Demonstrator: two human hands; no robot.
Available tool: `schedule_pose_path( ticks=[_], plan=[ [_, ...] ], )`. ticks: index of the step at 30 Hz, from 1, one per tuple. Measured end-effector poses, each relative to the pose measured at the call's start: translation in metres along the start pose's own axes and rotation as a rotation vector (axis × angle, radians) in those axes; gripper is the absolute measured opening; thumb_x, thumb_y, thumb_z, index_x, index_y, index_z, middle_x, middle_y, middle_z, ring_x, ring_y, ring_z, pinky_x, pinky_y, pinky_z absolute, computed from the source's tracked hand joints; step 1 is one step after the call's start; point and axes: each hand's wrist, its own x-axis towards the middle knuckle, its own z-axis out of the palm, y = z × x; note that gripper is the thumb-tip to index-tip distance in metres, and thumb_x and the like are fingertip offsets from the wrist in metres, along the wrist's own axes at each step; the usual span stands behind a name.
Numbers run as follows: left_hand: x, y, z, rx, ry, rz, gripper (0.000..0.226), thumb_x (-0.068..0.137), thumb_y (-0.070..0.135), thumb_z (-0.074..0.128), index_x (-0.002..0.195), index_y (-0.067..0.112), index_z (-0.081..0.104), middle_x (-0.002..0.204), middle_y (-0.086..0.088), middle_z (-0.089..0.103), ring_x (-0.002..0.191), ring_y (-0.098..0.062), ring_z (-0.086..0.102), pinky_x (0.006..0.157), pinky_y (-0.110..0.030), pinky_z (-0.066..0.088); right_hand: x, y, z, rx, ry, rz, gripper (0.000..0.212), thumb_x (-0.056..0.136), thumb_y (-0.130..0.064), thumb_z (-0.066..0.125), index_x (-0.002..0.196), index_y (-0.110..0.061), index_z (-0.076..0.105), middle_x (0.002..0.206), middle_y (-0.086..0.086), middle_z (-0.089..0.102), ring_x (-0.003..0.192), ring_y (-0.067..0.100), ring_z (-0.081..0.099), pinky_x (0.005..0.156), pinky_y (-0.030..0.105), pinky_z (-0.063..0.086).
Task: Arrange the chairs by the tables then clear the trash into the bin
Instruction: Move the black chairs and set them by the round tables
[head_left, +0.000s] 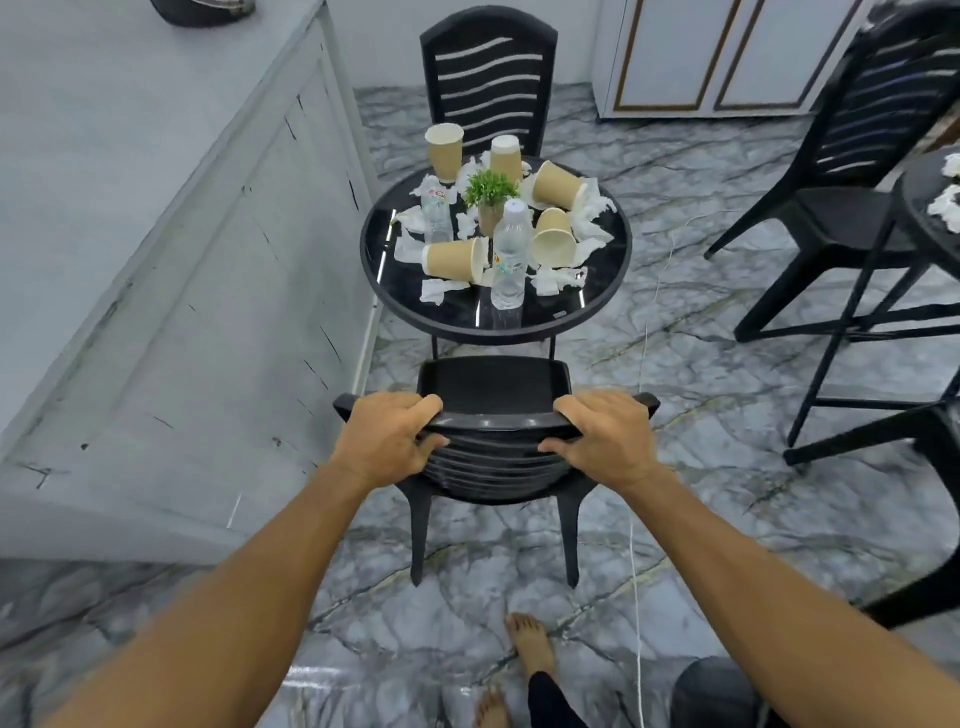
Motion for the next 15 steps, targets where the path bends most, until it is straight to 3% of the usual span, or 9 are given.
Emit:
schedule_pose_path(
  ticks=[7, 11, 13, 15],
  plan=[
    [-0.06, 0.029, 0.02, 0.037, 0.038, 0.027, 0.032, 0.077, 0.032, 0.082, 0.077, 0.015, 0.055, 0.064, 0.001, 0.052, 0.054, -0.025, 0.051, 0.049, -0.031, 0.039, -0.061, -0.028, -0.002, -0.05, 0.001, -0.02, 0.044, 0.063, -0.044, 0.088, 0.081, -0.014, 0.062, 0.068, -0.001, 0.056, 0.063, 0.023, 0.056, 0.057, 0.035, 0.047],
    [-0.058, 0.033, 0.013, 0.015, -0.003, -0.021, 0.034, 0.073, 0.034, 0.085, 0.08, 0.014, 0.058, 0.066, 0.001, 0.056, 0.058, -0.025, 0.055, 0.055, -0.033, 0.043, -0.059, -0.033, -0.004, -0.07, -0.025, 0.044, 0.047, 0.057, -0.044, 0.092, 0.081, -0.015, 0.063, 0.069, -0.002, 0.057, 0.066, 0.022, 0.057, 0.063, 0.034, 0.047],
    [-0.059, 0.037, 0.009, -0.018, -0.032, -0.055, 0.04, 0.076, 0.05, 0.078, 0.084, 0.016, 0.059, 0.069, 0.003, 0.058, 0.062, -0.023, 0.056, 0.059, -0.033, 0.044, -0.059, -0.036, -0.006, -0.059, -0.037, 0.081, 0.05, 0.055, -0.048, 0.092, 0.08, -0.015, 0.063, 0.069, -0.003, 0.058, 0.067, 0.021, 0.056, 0.065, 0.033, 0.047],
    [-0.061, 0.043, 0.003, -0.057, -0.05, -0.12, 0.052, 0.08, 0.072, 0.06, 0.084, 0.021, 0.058, 0.069, 0.007, 0.056, 0.062, -0.017, 0.051, 0.064, -0.033, 0.041, -0.063, -0.042, -0.011, -0.004, -0.038, 0.131, 0.058, 0.061, -0.067, 0.082, 0.081, -0.016, 0.064, 0.07, -0.005, 0.059, 0.068, 0.017, 0.055, 0.069, 0.031, 0.045]
  ],
)
